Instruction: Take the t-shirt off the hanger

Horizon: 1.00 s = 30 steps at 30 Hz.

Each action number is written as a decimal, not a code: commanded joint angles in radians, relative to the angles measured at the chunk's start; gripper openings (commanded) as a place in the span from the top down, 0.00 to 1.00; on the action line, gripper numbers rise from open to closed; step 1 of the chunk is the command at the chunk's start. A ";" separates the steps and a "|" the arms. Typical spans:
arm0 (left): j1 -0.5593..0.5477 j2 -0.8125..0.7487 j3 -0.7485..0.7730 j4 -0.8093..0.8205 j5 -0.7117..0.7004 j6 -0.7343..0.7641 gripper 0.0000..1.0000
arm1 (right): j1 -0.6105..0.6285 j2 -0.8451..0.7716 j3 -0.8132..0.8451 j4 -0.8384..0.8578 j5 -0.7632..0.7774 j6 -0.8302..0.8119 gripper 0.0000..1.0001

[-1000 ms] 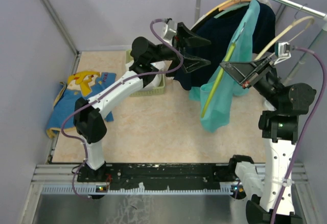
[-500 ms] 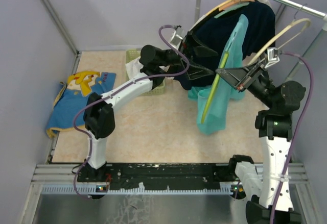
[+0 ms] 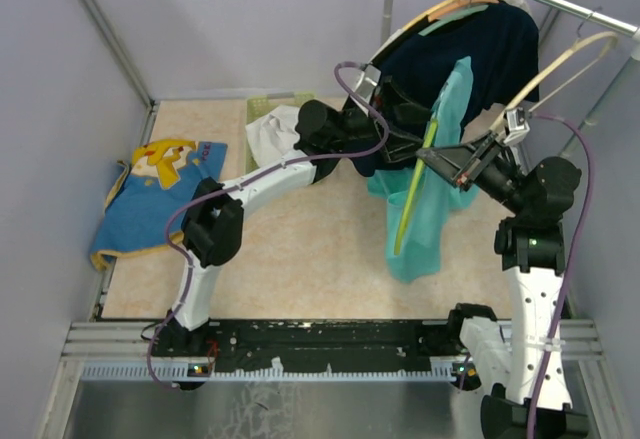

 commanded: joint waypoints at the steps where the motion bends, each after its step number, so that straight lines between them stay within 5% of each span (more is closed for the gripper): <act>1: -0.005 0.044 0.046 0.036 -0.068 -0.021 0.17 | -0.009 -0.035 0.013 0.022 -0.029 -0.024 1.00; 7: -0.004 0.078 0.070 0.036 -0.109 -0.037 0.52 | -0.009 -0.054 0.027 -0.053 -0.036 -0.051 1.00; 12: -0.005 0.073 0.059 0.042 -0.177 -0.064 0.99 | -0.008 -0.075 0.026 -0.125 -0.045 -0.085 1.00; 18: -0.005 0.019 0.015 -0.025 -0.332 -0.041 1.00 | -0.009 -0.098 0.033 -0.207 -0.093 -0.131 1.00; 30: -0.004 0.146 0.246 -0.337 -0.511 -0.053 1.00 | -0.008 -0.174 0.006 -0.265 -0.211 -0.158 1.00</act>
